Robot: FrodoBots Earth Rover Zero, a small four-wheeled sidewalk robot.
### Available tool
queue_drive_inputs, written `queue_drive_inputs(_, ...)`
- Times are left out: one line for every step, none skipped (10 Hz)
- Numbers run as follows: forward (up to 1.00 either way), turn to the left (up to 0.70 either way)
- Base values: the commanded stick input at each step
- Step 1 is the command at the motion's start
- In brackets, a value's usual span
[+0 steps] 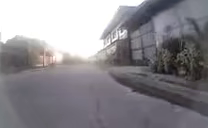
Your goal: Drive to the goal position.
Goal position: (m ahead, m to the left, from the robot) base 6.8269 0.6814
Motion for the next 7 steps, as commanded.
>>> queue_drive_inputs(1.00, 0.01)
queue_drive_inputs(1.00, 0.01)
queue_drive_inputs(1.00, 0.01)
queue_drive_inputs(1.00, 0.01)
queue_drive_inputs(1.00, 0.01)
queue_drive_inputs(1.00, 0.01)
queue_drive_inputs(1.00, 0.01)
